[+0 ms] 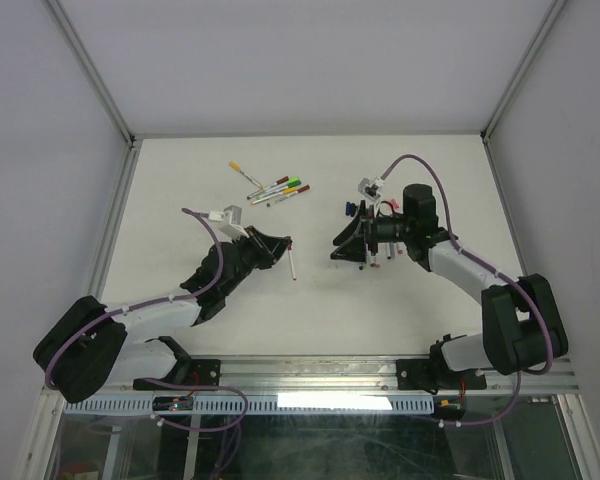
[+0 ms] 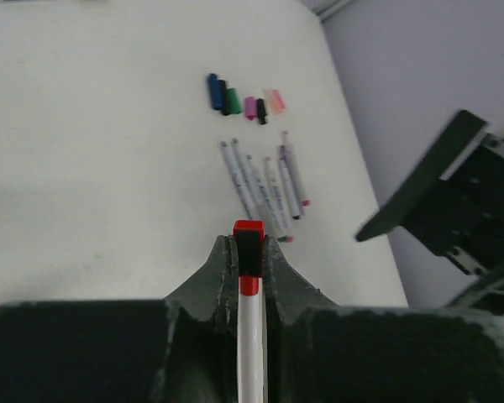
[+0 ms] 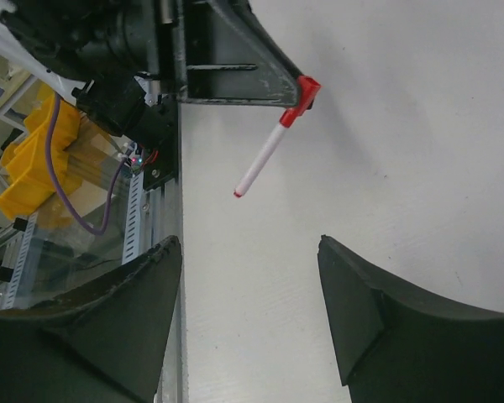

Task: Open the pen caps
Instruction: Pick up the pen from the center of the board.

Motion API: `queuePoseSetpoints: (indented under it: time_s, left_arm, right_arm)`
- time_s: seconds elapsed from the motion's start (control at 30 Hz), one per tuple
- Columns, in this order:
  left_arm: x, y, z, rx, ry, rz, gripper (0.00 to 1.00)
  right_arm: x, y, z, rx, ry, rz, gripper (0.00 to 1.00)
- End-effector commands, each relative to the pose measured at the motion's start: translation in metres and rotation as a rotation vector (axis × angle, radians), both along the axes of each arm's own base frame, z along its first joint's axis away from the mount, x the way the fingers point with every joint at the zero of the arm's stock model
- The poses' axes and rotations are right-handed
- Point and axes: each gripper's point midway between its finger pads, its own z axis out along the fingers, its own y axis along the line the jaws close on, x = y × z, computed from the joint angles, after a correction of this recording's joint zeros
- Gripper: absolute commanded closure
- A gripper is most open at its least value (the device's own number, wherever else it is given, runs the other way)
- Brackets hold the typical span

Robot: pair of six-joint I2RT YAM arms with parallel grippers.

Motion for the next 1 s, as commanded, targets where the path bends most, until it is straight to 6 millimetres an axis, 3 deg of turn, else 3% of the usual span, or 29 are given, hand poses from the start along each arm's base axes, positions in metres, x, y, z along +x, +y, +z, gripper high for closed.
queuePoseSetpoints:
  time_s: [0.0, 0.37, 0.63, 0.87, 0.97]
  left_arm:
    - [0.002, -0.013, 0.076, -0.203, -0.260, 0.097, 1.00]
    - [0.004, -0.045, 0.084, -0.240, -0.270, 0.157, 1.00]
    - [0.006, -0.050, 0.085, -0.238, -0.262, 0.185, 1.00]
    - [0.005, -0.053, 0.083, -0.234, -0.255, 0.180, 1.00]
    - [0.004, -0.056, 0.083, -0.235, -0.254, 0.170, 1.00]
  right_arm:
    - [0.006, 0.018, 0.005, 0.018, 0.006, -0.028, 0.32]
    - [0.018, 0.038, -0.013, -0.023, 0.086, -0.146, 0.33]
    - [0.017, 0.050, -0.021, -0.057, 0.114, -0.140, 0.35]
    - [0.010, 0.055, -0.016, -0.046, 0.114, -0.097, 0.74]
    - [0.009, 0.056, -0.015, -0.043, 0.113, -0.086, 0.84]
